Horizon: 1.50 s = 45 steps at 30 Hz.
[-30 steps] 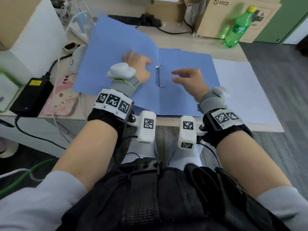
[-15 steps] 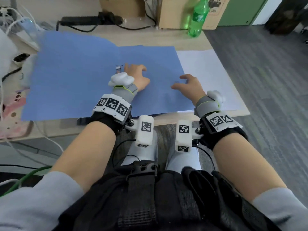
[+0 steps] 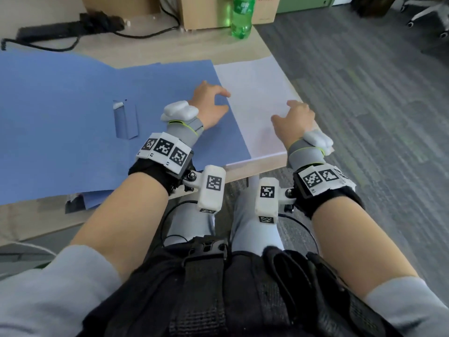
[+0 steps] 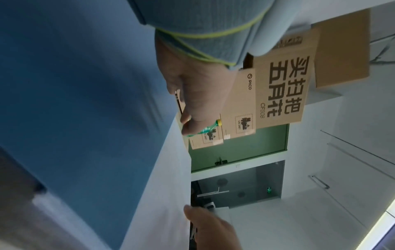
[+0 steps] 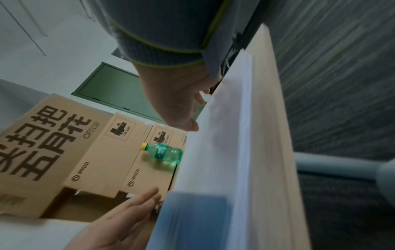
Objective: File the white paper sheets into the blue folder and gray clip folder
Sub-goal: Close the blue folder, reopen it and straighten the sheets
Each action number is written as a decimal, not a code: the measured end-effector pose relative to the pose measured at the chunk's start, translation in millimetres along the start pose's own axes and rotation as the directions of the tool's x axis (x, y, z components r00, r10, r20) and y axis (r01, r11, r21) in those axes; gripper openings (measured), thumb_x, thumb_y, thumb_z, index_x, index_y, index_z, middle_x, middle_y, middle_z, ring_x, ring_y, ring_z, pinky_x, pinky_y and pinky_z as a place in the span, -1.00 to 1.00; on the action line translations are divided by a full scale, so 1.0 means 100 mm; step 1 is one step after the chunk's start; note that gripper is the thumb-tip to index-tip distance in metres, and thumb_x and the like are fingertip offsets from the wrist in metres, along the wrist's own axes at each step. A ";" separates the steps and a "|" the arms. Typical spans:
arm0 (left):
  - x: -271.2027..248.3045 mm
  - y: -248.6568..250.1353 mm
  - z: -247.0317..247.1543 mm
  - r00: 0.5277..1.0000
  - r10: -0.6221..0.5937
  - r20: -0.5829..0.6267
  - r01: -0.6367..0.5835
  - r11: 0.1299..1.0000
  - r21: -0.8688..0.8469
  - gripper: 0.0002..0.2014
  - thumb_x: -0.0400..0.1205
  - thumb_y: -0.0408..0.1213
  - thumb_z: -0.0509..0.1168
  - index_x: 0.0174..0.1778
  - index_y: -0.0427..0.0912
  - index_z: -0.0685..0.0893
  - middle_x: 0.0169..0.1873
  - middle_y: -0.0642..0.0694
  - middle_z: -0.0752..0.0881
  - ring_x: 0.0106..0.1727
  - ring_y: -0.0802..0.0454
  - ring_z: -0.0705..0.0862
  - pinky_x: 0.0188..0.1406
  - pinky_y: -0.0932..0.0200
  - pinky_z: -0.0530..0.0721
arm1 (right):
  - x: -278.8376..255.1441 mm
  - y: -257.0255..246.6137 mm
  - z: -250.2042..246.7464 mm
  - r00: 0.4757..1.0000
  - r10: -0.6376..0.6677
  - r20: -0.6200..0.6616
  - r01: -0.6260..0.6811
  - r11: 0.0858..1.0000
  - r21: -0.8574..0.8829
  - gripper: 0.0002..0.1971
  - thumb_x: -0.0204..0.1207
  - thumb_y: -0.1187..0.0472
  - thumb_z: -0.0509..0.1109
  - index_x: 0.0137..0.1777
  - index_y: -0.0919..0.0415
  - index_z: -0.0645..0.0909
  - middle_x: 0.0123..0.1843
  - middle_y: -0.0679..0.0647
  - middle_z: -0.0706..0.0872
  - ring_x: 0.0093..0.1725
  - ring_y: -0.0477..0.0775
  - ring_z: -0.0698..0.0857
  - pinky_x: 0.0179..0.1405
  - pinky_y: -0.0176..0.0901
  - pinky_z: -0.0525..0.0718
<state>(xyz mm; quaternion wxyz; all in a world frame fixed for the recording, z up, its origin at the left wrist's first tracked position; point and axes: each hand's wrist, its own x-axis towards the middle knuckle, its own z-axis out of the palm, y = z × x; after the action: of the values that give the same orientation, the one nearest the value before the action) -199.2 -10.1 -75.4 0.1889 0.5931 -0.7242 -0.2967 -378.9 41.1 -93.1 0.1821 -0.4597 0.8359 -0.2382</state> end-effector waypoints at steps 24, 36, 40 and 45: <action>0.30 0.01 0.45 0.999 -0.019 0.046 0.029 0.972 -0.234 -0.67 0.51 -0.47 0.34 0.20 -0.19 0.70 0.20 -0.14 0.72 0.25 -0.16 0.61 -0.37 0.71 0.40 | 0.25 0.42 -0.06 0.988 -0.062 -0.139 0.036 0.983 -0.182 -0.67 0.44 0.13 0.38 0.13 0.30 0.66 0.24 0.19 0.56 0.27 0.30 0.48 0.16 0.09 0.54; 0.36 -0.09 0.46 0.998 0.013 0.054 -0.001 0.973 -0.229 -0.65 0.50 -0.42 0.37 0.20 -0.10 0.70 0.19 -0.01 0.70 -0.05 0.14 0.48 -0.30 0.76 0.36 | 0.22 0.44 -0.04 0.984 -0.087 -0.158 0.058 0.982 -0.182 -0.72 0.50 0.15 0.34 0.11 0.30 0.68 0.24 0.17 0.55 0.25 0.26 0.49 -0.02 0.02 0.59; 0.36 -0.10 0.46 0.998 0.012 0.062 0.004 0.967 -0.255 -0.64 0.49 -0.45 0.36 0.21 -0.12 0.69 0.23 -0.03 0.70 0.01 0.17 0.48 -0.25 0.60 0.42 | 0.27 0.43 -0.05 0.988 -0.024 -0.154 0.023 1.000 -0.010 -0.70 0.39 0.26 0.36 0.13 0.26 0.68 0.21 0.17 0.60 0.16 0.26 0.60 -0.12 -0.08 0.51; 0.36 -0.11 0.48 0.998 0.013 0.063 0.005 0.963 -0.269 -0.64 0.48 -0.44 0.37 0.20 -0.12 0.70 0.21 -0.02 0.70 0.01 0.16 0.50 -0.24 0.73 0.37 | 0.30 0.37 -0.05 0.994 0.066 -0.088 -0.065 0.998 0.013 -0.68 0.37 0.26 0.34 0.13 0.26 0.65 0.19 0.22 0.67 0.14 0.30 0.65 0.04 -0.03 0.56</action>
<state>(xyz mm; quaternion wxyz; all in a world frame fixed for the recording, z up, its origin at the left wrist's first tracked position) -229.4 -36.8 -121.3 0.2449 0.5507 -0.6840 -0.4108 -422.1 33.4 -112.0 0.1549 -0.4201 0.8567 -0.2561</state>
